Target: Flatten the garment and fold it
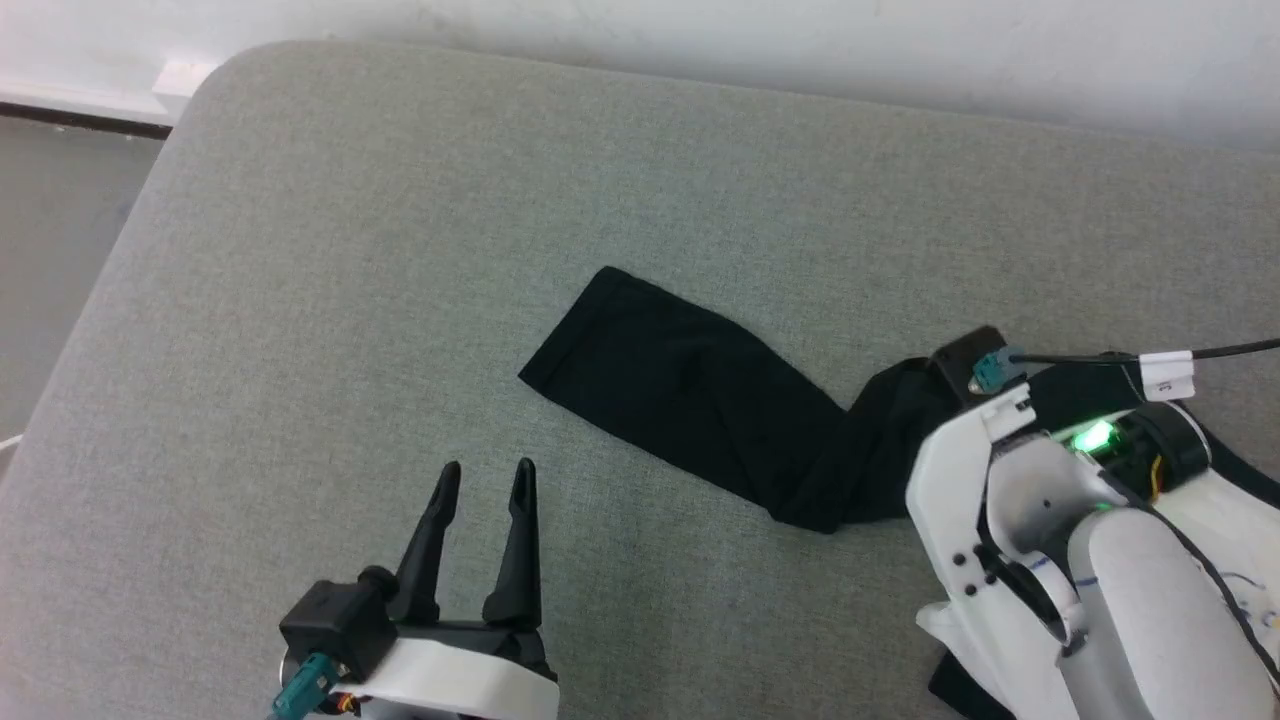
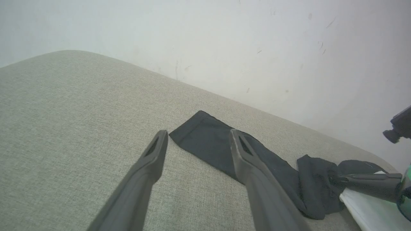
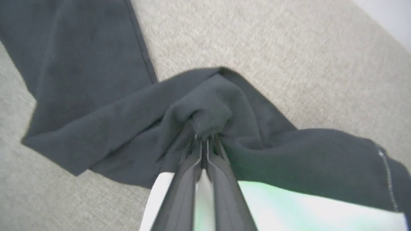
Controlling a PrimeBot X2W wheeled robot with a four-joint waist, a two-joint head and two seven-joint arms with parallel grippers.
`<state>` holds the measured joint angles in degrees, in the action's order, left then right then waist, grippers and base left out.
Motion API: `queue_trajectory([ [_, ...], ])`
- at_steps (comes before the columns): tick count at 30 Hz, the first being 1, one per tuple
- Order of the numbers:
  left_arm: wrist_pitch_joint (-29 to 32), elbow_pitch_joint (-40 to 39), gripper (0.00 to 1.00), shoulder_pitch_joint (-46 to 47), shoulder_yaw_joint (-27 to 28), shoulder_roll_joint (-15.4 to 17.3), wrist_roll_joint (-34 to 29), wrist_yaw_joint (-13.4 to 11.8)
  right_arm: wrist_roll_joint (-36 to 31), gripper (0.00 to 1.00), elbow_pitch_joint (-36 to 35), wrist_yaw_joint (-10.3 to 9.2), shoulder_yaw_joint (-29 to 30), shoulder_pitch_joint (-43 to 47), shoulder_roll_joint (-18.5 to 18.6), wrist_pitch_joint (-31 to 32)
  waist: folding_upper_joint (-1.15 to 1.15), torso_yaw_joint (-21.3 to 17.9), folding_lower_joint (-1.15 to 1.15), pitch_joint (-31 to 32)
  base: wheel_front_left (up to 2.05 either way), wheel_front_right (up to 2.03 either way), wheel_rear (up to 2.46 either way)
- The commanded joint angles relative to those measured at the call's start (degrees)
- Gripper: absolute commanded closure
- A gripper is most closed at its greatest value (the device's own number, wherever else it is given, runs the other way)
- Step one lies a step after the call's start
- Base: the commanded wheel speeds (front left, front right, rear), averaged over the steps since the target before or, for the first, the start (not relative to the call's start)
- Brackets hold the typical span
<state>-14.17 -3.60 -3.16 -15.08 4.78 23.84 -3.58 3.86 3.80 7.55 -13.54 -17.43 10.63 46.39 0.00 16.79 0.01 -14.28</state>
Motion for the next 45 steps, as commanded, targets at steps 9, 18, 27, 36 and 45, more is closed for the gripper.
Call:
queue_trajectory([
  [9, -0.5, -0.8, 0.00, -0.1, 1.4, 0.9, 0.3, -0.5, 9.6, 1.00, -5.5, -0.06, -10.2, -2.0, -4.2, -5.0, 0.00, -2.4, -0.01, 4.4, 0.00, 0.00, 0.00],
  [18, 0.0, -3.3, 0.00, -2.9, 2.8, 1.7, 0.9, -2.2, 18.3, 1.00, -9.0, -0.06, -26.6, 7.7, 1.1, -1.9, 0.00, -2.1, -0.01, 5.0, 0.00, 0.00, 0.00],
  [27, 0.1, -3.5, 0.00, -3.5, 2.1, 1.4, 1.5, -2.5, 17.8, 0.00, -9.9, -0.06, -21.9, 7.8, 0.5, -8.9, 0.00, -3.5, -0.01, 5.9, 0.00, 0.00, 0.00],
  [36, 0.6, -5.1, 0.00, -4.1, 2.0, 2.2, 1.2, -3.0, 9.1, 0.00, -20.6, -0.06, 3.2, 12.3, -6.3, -23.1, 0.00, -6.4, -0.01, 7.3, 0.00, 0.00, 0.00],
  [45, 1.1, -7.3, 0.00, -6.3, 2.5, 3.7, 1.1, -3.5, 5.9, 0.00, -26.3, -0.06, 23.4, 26.7, -7.7, -37.2, 0.00, -10.6, -0.01, 7.8, 0.00, 0.00, 0.00],
])
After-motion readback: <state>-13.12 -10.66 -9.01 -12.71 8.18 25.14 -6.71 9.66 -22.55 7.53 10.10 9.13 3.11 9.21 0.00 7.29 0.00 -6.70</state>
